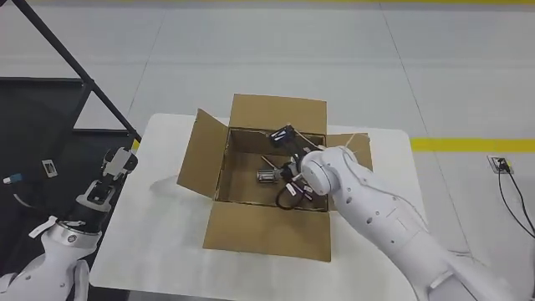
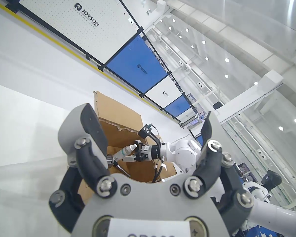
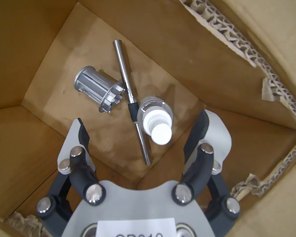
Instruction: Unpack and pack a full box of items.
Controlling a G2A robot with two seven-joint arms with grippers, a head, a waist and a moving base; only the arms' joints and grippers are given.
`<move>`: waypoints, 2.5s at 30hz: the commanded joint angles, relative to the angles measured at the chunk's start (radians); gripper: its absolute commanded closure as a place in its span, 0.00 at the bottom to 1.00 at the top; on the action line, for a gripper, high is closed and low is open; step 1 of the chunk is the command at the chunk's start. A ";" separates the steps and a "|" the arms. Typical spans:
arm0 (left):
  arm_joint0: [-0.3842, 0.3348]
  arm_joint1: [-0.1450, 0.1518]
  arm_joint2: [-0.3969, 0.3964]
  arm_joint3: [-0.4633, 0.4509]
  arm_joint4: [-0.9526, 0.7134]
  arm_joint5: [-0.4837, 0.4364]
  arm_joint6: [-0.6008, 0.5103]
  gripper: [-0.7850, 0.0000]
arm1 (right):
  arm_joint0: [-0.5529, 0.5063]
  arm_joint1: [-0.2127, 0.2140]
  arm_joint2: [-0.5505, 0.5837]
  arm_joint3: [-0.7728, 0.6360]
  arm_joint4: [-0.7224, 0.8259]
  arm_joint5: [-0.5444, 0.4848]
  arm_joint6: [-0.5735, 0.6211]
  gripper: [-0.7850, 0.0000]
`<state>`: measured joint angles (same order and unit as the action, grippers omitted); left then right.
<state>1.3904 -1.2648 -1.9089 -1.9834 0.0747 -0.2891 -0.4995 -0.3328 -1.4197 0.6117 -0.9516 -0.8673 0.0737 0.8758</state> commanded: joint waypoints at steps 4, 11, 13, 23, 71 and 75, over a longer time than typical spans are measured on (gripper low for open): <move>0.000 0.000 0.000 0.000 0.000 0.000 0.000 0.00 | 0.022 -0.029 -0.012 0.076 0.010 -0.004 -0.018 0.71; 0.000 0.000 0.000 0.000 0.000 0.000 0.000 0.00 | 0.035 -0.048 0.002 0.109 0.021 -0.032 -0.051 1.00; 0.000 0.000 0.000 0.000 0.000 0.000 0.000 0.00 | 0.032 -0.045 0.019 0.092 0.023 -0.048 -0.066 1.00; 0.000 0.000 0.000 0.000 0.000 0.000 0.000 0.00 | -0.116 0.045 0.177 -0.363 -0.183 0.060 0.024 1.00; 0.000 0.000 0.000 0.000 0.000 0.000 0.000 0.00 | -0.615 0.168 0.890 -0.480 -0.369 0.152 0.059 0.07; 0.000 0.000 0.000 0.000 0.000 0.000 0.000 0.00 | -0.627 0.170 0.907 -0.527 -0.362 0.165 0.050 0.00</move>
<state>1.3904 -1.2648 -1.9089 -1.9833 0.0747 -0.2891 -0.4995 -0.9561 -1.2499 1.5144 -1.4620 -1.2323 0.2358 0.9283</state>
